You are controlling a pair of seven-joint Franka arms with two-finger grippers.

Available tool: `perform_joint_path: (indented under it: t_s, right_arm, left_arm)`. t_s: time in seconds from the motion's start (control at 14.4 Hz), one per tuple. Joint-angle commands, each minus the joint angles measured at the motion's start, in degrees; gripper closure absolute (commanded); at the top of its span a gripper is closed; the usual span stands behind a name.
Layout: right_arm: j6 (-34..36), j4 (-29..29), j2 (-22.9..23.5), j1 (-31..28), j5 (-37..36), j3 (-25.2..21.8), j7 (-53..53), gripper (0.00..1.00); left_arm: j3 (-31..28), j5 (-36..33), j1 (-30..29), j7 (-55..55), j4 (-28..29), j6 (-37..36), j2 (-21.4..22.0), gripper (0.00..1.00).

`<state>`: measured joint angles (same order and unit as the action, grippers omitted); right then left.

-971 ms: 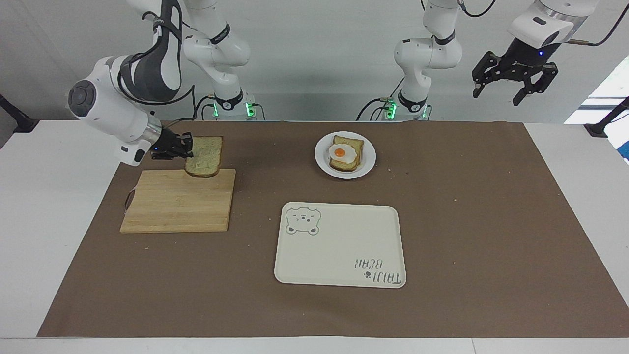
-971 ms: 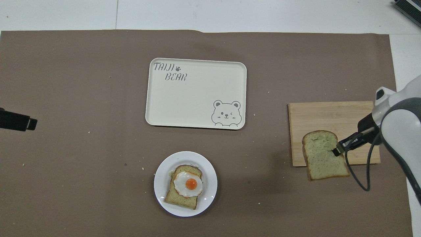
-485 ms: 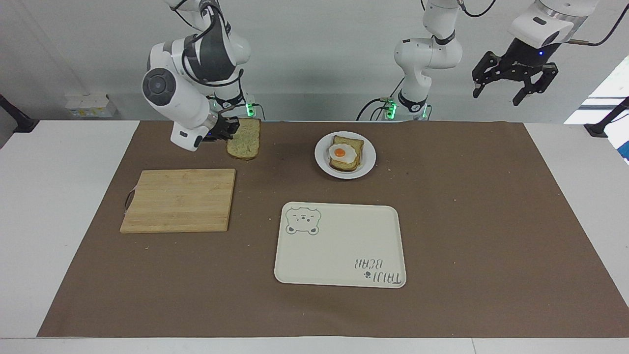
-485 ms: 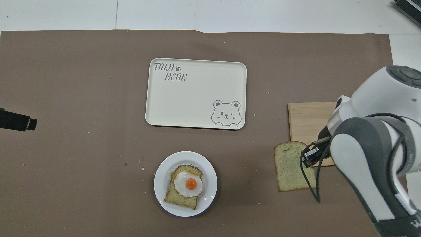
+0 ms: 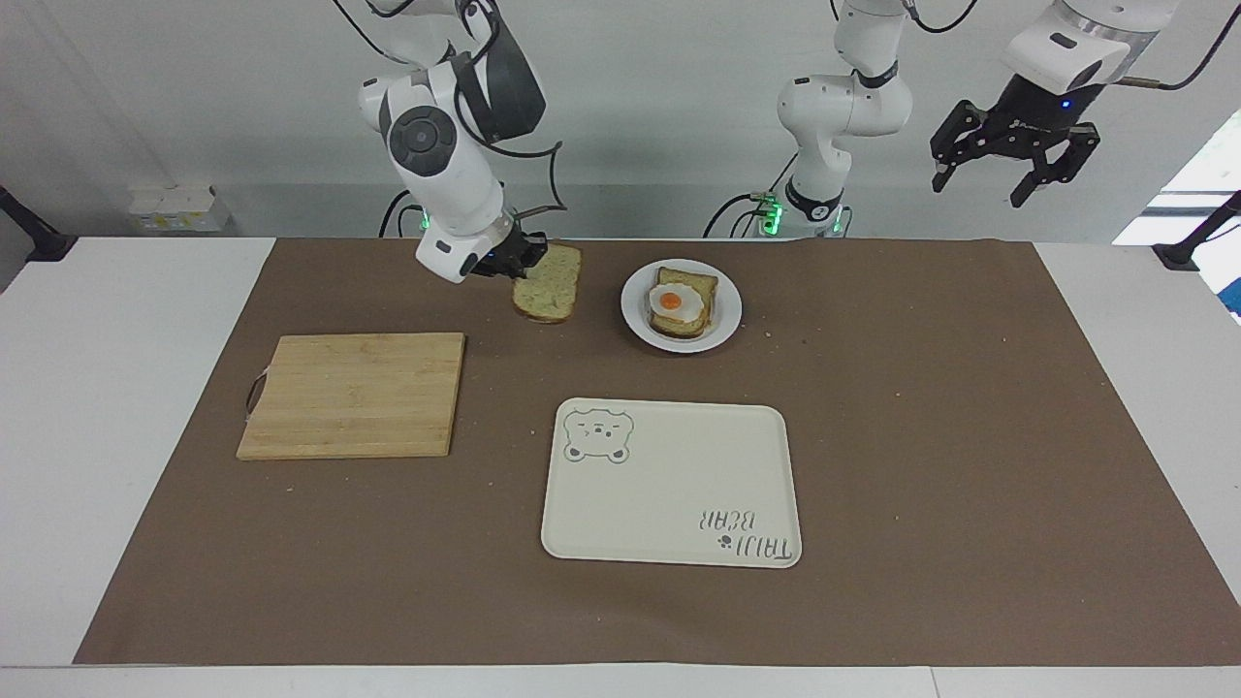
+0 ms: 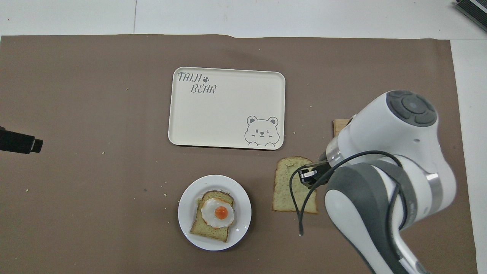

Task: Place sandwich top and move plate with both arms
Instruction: 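Carry the bread slice with the right gripper toward the egg plate, then lower the bread slice onto the egg toast and open the right gripper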

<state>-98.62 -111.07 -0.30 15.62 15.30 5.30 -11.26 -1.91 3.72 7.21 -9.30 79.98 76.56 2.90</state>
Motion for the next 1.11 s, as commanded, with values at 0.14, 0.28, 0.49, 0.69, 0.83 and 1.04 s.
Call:
perform_joint_path:
  t_s: [0.14, 0.28, 0.49, 0.69, 0.83, 1.04]
  right_arm:
    - [-11.8, -1.9, 0.7, 6.3, 6.5, -0.2, -11.8, 1.00]
    - [-13.8, -1.3, 2.8, 9.7, 6.8, -0.2, -17.4, 1.00]
    - [-20.7, -1.4, 6.0, 15.1, 6.8, -0.2, -25.2, 1.00]
    - [-22.8, -1.6, 7.3, 17.1, 6.8, -0.2, -27.5, 1.00]
    - [-22.8, -1.9, 8.5, 19.0, 6.8, -0.2, -29.1, 1.00]
    - [-23.0, -2.2, 10.6, 20.8, 7.1, -0.2, -30.1, 1.00]
  left_arm:
    - [-0.6, 0.4, 0.9, 0.8, 2.1, 0.1, 1.8, 0.00]
    - [-0.6, 0.4, 0.9, 0.8, 2.1, 0.0, 1.8, 0.00]
    - [-0.6, 0.4, 0.9, 0.8, 2.1, 0.2, 1.8, 0.00]
    - [-0.6, 0.4, 0.9, 0.8, 2.1, 0.2, 1.8, 0.00]
    - [-0.6, 0.4, 0.9, 0.8, 2.1, 0.2, 1.8, 0.00]
    - [-0.6, 0.4, 0.9, 0.8, 2.1, 0.1, 1.8, 0.00]
